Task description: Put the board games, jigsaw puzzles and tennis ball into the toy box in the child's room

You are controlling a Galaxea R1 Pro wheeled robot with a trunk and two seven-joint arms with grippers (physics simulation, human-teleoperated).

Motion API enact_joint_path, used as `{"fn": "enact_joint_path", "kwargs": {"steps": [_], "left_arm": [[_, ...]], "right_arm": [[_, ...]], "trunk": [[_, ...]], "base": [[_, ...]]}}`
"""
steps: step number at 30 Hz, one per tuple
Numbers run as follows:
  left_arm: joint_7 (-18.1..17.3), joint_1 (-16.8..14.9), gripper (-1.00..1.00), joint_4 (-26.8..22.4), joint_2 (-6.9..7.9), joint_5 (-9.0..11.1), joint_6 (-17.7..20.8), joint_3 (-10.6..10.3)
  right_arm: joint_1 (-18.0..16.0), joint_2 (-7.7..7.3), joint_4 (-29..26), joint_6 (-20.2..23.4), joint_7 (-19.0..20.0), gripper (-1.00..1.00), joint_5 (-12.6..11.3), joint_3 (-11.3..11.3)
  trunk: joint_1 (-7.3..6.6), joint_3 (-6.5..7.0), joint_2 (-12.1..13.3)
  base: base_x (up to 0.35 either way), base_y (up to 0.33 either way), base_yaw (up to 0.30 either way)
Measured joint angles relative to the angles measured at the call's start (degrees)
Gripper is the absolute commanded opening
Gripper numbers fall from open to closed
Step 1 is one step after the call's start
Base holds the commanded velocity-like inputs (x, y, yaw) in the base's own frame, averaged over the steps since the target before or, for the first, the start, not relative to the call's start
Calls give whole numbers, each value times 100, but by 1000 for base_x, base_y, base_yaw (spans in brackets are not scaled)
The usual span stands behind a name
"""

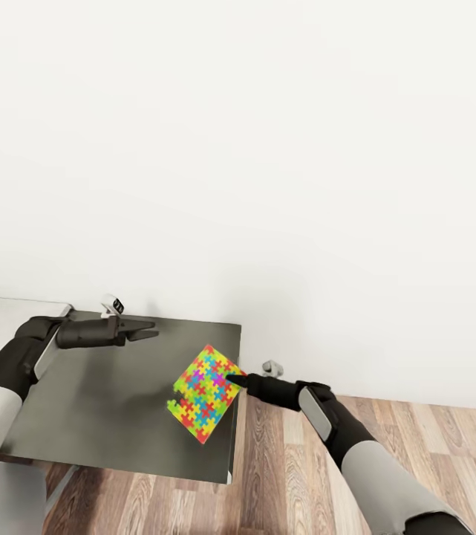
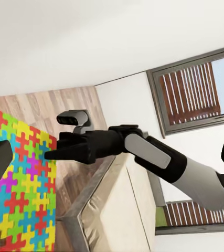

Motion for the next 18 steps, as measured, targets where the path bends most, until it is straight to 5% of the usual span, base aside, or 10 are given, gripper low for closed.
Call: {"fn": "enact_joint_path", "kwargs": {"steps": [18], "left_arm": [[0, -17, 100, 0, -7, -18, 54, -7]], "right_arm": [[0, -1, -1, -21, 1, -100, -9, -318]], "trunk": [[0, 0, 0]], "base": [[-48, 0, 0]]}}
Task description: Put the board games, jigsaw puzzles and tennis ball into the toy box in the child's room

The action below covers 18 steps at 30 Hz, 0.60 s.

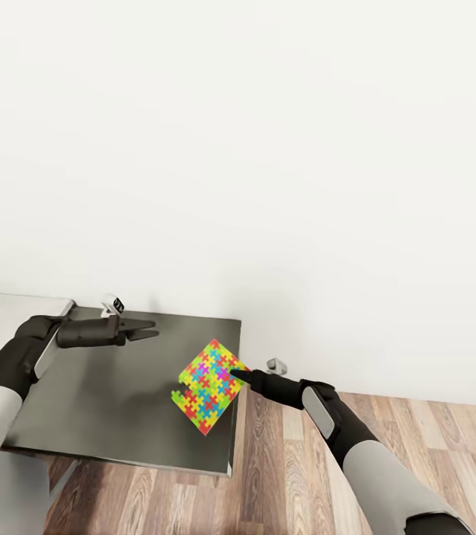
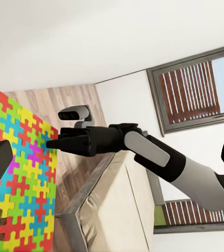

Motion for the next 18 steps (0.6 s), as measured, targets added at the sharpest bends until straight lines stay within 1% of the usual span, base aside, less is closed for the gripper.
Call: {"fn": "enact_joint_path", "kwargs": {"steps": [18], "left_arm": [[0, 0, 100, 0, 4, 8, -1, -1]], "right_arm": [[0, 0, 0, -21, 0, -100, 0, 5]], "trunk": [[0, 0, 0]], "base": [[-13, 0, 0]]}}
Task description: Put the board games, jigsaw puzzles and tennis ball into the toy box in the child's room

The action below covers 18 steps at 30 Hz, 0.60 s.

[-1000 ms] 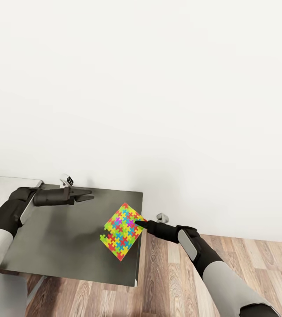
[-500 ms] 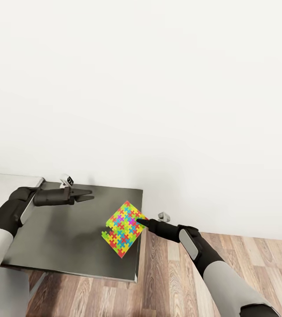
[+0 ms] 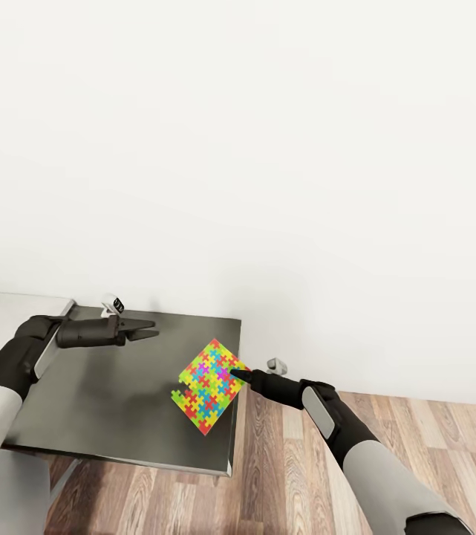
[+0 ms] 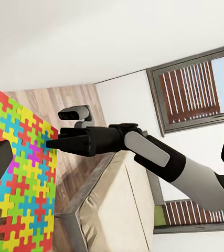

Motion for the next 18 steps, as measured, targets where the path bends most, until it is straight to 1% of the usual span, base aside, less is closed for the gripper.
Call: {"fn": "enact_joint_path", "kwargs": {"steps": [18], "left_arm": [[0, -16, 100, 0, 5, -9, -12, 0]], "right_arm": [[0, -4, 2, -1, 34, -100, 2, -8]], "trunk": [[0, 19, 0]], "base": [[0, 0, 0]]}}
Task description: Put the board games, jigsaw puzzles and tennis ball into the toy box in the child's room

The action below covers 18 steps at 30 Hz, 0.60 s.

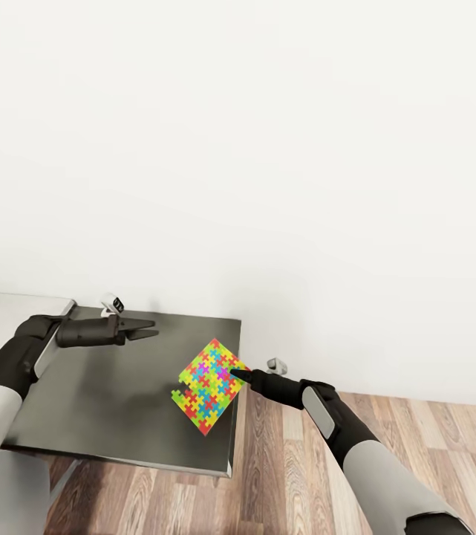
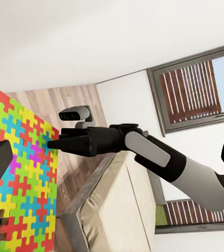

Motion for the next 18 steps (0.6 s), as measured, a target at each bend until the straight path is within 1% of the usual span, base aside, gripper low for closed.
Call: {"fn": "enact_joint_path", "kwargs": {"steps": [5, 12, 18], "left_arm": [[0, -1, 100, 0, -14, -10, -4, -6], [0, -1, 100, 0, -15, -20, -13, -7], [0, -1, 100, 0, -19, -23, -18, -9]], "right_arm": [[0, -4, -11, 7, 14, -100, 3, -7], [0, -5, -11, 16, 21, -100, 1, -164], [0, -5, -10, 17, 19, -100, 5, -190]], "trunk": [[0, 27, 0], [0, 86, 0], [0, 141, 0]], "base": [[0, 0, 0], [0, 0, 0], [0, 0, 0]]}}
